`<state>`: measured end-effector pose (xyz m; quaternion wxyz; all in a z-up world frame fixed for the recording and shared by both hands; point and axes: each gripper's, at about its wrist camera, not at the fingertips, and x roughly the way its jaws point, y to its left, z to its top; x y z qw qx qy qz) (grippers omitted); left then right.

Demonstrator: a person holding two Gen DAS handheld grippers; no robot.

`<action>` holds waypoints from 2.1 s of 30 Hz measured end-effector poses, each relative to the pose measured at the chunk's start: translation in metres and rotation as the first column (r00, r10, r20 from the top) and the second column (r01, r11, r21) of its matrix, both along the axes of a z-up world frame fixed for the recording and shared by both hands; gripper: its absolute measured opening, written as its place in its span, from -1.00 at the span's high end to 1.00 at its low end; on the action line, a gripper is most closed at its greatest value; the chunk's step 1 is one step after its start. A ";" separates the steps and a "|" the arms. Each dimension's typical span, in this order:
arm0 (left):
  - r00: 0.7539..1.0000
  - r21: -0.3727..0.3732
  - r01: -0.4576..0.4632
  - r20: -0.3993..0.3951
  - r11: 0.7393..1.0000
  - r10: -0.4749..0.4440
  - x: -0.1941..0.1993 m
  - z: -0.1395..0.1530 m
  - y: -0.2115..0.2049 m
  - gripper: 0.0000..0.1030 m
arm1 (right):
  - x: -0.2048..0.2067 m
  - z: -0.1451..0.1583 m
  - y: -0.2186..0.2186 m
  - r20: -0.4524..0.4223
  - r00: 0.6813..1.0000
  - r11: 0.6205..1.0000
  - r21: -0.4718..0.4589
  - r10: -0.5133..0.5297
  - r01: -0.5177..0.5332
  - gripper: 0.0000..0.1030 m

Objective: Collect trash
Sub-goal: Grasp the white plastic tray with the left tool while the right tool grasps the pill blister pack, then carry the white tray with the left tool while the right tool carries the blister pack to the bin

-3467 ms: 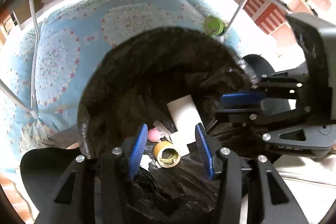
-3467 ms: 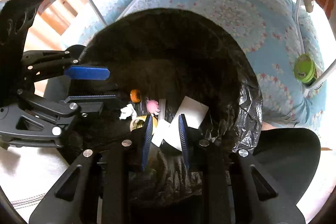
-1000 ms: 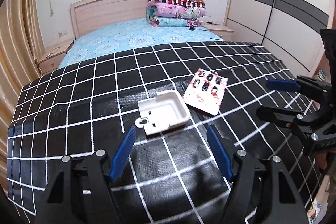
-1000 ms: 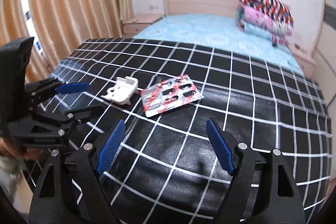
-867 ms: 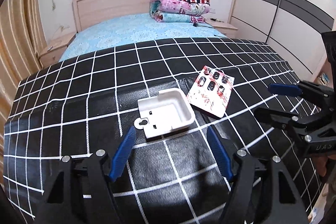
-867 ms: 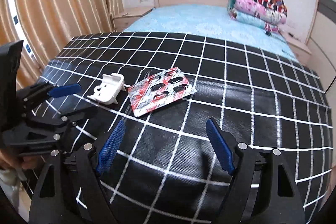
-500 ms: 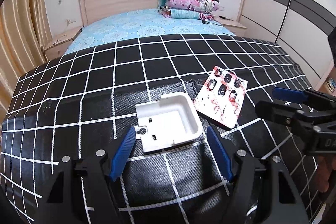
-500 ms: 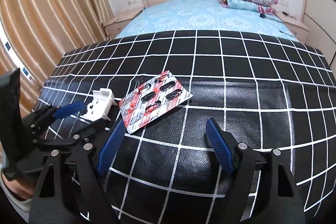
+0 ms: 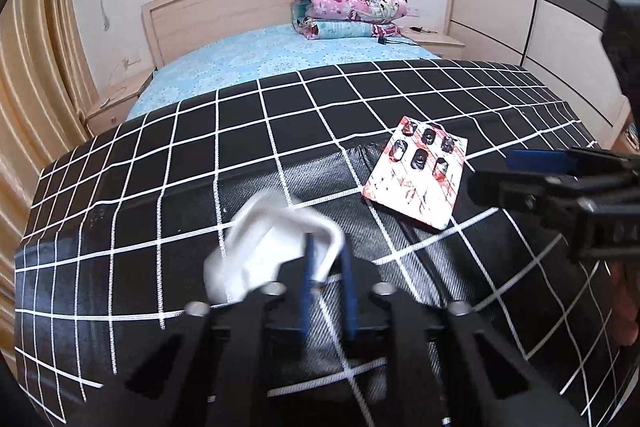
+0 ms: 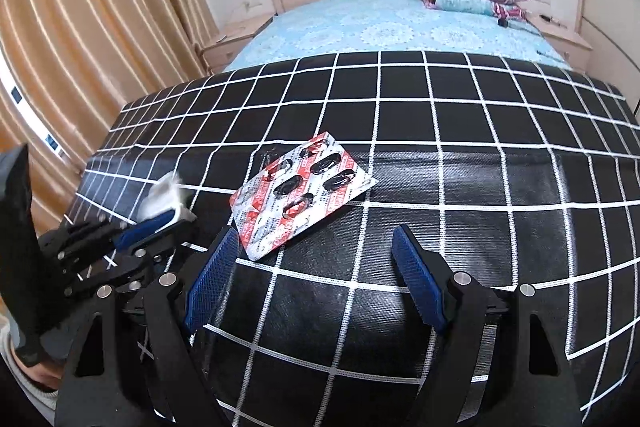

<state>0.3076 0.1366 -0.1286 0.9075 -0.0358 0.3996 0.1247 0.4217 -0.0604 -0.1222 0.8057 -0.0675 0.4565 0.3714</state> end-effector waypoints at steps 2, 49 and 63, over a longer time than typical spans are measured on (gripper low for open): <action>1.000 0.000 0.006 0.009 1.000 -0.006 -0.006 0.003 0.000 0.87 | 0.001 -0.001 0.003 -0.021 1.000 1.000 0.012 -0.005 0.006 -0.54; 0.988 0.048 0.032 0.151 0.998 -0.039 -0.130 0.050 -0.041 0.88 | -0.066 0.019 0.017 0.152 0.985 0.993 -0.090 0.087 -0.074 -0.01; 0.975 0.042 0.139 0.170 0.989 -0.145 -0.176 0.059 -0.113 0.87 | -0.157 0.063 -0.055 0.205 0.963 0.984 -0.003 0.177 -0.180 -0.01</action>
